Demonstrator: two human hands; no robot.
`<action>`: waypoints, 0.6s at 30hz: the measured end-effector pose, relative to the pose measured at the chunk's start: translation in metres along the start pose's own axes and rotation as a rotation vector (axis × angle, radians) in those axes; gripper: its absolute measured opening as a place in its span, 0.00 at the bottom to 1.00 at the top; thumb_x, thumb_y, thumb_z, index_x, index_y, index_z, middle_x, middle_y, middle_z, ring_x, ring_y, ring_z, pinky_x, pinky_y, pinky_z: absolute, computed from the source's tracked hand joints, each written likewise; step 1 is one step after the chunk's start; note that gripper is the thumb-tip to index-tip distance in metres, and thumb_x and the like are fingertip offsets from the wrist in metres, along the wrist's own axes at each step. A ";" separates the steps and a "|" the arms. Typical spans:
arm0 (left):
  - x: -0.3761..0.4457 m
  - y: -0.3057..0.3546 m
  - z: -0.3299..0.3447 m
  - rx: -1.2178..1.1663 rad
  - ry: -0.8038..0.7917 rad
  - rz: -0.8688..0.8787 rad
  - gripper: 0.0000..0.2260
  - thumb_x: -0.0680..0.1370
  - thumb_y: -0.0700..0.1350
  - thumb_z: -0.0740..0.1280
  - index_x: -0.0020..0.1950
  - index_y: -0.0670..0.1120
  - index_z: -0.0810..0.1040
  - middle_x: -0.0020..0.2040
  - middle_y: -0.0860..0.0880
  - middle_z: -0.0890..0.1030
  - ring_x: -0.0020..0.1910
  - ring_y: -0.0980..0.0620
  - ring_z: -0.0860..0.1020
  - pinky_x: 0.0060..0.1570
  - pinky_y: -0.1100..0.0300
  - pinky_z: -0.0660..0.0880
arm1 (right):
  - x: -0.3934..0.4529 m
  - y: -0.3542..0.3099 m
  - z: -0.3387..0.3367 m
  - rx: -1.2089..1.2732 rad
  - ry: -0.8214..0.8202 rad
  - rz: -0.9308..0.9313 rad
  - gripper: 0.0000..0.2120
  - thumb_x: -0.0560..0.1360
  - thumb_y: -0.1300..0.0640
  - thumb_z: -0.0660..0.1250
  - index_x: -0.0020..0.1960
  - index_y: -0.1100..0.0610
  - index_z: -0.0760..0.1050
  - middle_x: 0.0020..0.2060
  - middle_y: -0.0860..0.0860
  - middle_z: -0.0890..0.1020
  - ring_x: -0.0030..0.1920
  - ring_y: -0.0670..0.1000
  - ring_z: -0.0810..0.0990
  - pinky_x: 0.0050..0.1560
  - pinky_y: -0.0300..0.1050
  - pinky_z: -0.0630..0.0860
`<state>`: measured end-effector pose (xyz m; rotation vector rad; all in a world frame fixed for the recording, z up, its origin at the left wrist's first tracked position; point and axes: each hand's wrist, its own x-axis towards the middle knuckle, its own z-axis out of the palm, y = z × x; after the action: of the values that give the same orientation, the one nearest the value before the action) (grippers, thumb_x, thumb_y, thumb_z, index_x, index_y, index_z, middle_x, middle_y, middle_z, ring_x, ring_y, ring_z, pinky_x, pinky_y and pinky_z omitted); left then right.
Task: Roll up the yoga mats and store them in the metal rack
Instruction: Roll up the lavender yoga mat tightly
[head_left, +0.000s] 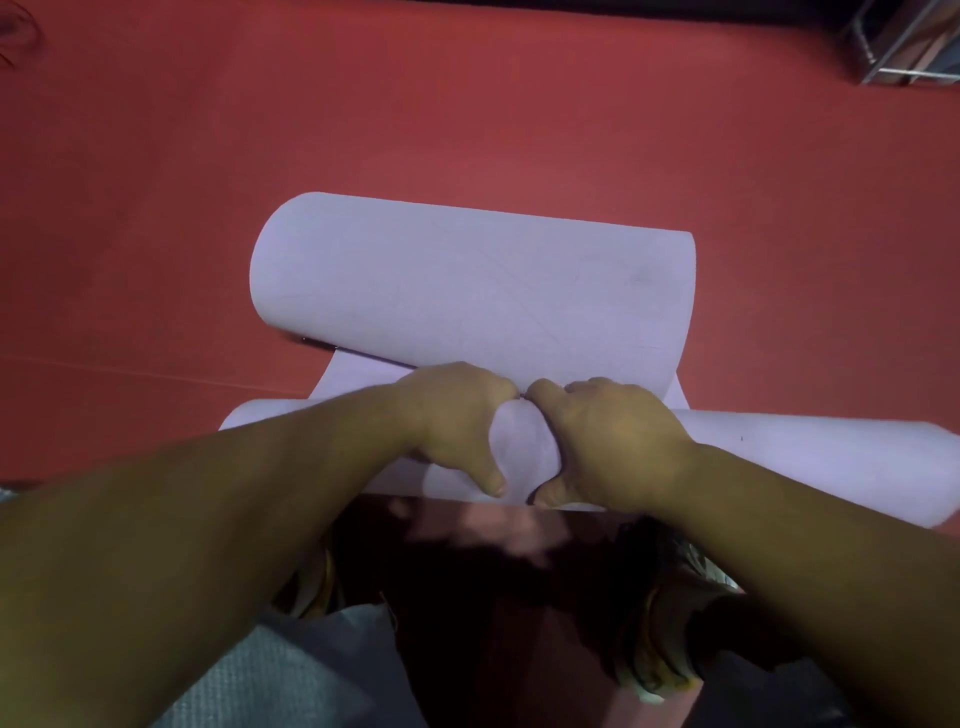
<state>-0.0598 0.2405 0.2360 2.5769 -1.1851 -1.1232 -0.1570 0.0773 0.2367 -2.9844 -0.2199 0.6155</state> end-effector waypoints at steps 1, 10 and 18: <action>-0.001 0.000 0.001 -0.003 0.001 0.004 0.37 0.61 0.62 0.80 0.67 0.57 0.74 0.55 0.57 0.82 0.52 0.52 0.80 0.53 0.52 0.79 | 0.001 0.000 -0.001 0.044 -0.034 0.015 0.39 0.62 0.31 0.74 0.65 0.46 0.66 0.45 0.46 0.78 0.48 0.54 0.80 0.44 0.47 0.75; -0.006 0.002 0.024 0.161 0.190 -0.040 0.35 0.62 0.65 0.76 0.65 0.58 0.70 0.53 0.56 0.81 0.51 0.50 0.80 0.50 0.51 0.78 | 0.008 0.006 0.005 0.147 -0.078 0.060 0.38 0.60 0.28 0.72 0.64 0.44 0.68 0.45 0.44 0.79 0.47 0.53 0.81 0.47 0.50 0.79; -0.005 -0.003 -0.001 0.099 0.080 -0.027 0.33 0.60 0.67 0.76 0.60 0.58 0.72 0.51 0.57 0.80 0.50 0.51 0.79 0.50 0.51 0.78 | 0.005 -0.010 0.002 0.007 0.038 0.052 0.40 0.63 0.33 0.75 0.66 0.48 0.64 0.48 0.49 0.78 0.49 0.55 0.80 0.42 0.47 0.70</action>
<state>-0.0593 0.2462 0.2387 2.6910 -1.2215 -0.9793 -0.1544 0.0885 0.2345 -3.0011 -0.1370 0.5629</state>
